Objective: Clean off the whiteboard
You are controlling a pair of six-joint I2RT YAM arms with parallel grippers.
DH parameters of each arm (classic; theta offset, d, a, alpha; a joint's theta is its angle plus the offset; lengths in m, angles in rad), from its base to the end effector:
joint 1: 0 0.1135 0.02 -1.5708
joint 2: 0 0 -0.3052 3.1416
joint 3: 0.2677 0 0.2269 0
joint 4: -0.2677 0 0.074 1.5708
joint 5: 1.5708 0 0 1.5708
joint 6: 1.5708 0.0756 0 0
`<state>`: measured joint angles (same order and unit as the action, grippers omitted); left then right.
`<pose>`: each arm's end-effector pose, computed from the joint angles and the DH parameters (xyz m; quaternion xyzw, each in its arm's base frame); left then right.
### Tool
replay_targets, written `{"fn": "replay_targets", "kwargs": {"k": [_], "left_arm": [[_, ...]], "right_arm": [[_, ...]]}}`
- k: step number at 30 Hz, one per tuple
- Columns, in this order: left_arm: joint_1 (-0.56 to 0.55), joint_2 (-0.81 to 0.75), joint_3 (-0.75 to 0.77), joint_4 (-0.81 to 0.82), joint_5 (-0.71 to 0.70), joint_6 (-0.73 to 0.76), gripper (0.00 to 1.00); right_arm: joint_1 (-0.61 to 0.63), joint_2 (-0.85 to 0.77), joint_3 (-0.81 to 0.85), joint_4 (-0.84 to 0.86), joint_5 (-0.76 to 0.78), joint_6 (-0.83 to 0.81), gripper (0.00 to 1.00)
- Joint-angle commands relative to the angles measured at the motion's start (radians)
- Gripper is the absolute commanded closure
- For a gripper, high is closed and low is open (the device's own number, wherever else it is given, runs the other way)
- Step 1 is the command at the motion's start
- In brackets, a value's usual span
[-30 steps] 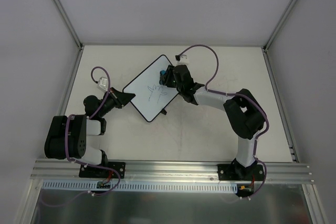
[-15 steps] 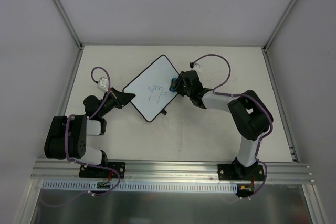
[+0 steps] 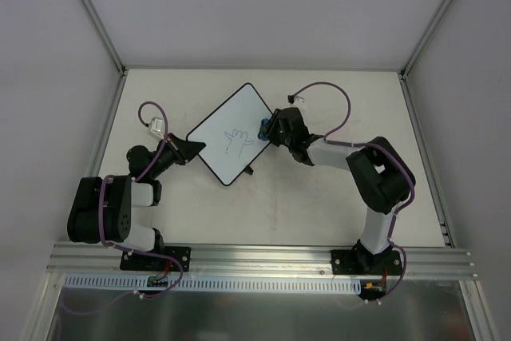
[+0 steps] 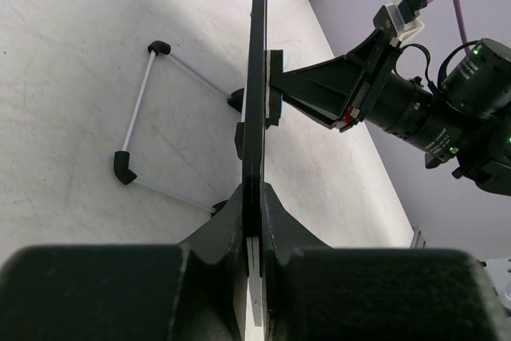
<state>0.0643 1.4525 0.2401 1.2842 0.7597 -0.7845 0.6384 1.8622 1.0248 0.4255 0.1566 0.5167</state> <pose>0.2483 -0.0362 0.2419 -0.0132 0.6883 -0.4760 0.5472 0.3563 0.2497 0.2239 -0.0080 0.8353 0.2432 0.4931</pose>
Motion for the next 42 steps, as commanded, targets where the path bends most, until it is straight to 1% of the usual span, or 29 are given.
{"fn": "replay_targets", "kwargs": {"k": [1,8,17,20,25,32,35,36,38,39,40,42], "left_arm": [[-0.009,-0.007,0.004,0.322,0.021,0.088,1.0],[-0.008,-0.006,0.005,0.322,0.023,0.087,1.0],[-0.009,0.002,0.008,0.32,0.026,0.085,1.0],[-0.008,0.002,0.01,0.32,0.027,0.083,1.0],[-0.009,0.0,0.01,0.32,0.027,0.083,1.0],[-0.009,0.0,0.008,0.32,0.029,0.085,1.0],[-0.009,-0.001,0.008,0.32,0.027,0.083,1.0],[-0.009,-0.001,0.007,0.32,0.027,0.083,1.0],[-0.009,-0.003,0.007,0.32,0.026,0.083,1.0],[-0.008,-0.003,0.007,0.32,0.026,0.083,1.0],[-0.009,-0.001,0.007,0.32,0.026,0.083,1.0],[-0.008,-0.003,0.007,0.32,0.027,0.082,1.0]], "right_arm": [[0.079,0.022,0.044,-0.062,-0.008,-0.076,1.0],[0.167,0.014,0.109,-0.068,0.006,-0.214,1.0],[0.293,0.058,0.211,-0.091,0.018,-0.386,1.0],[0.346,0.089,0.285,-0.137,0.044,-0.461,1.0],[0.385,0.112,0.323,-0.165,0.066,-0.504,1.0],[0.38,0.114,0.322,-0.165,0.074,-0.488,1.0],[0.368,0.111,0.31,-0.162,0.058,-0.445,1.0],[0.353,0.109,0.301,-0.156,0.037,-0.425,1.0],[0.316,0.091,0.232,-0.087,0.003,-0.322,1.0],[0.304,0.091,0.232,-0.087,-0.005,-0.322,1.0],[0.29,0.078,0.212,-0.058,-0.009,-0.275,1.0],[0.253,0.063,0.153,-0.033,-0.011,-0.233,1.0]]}}
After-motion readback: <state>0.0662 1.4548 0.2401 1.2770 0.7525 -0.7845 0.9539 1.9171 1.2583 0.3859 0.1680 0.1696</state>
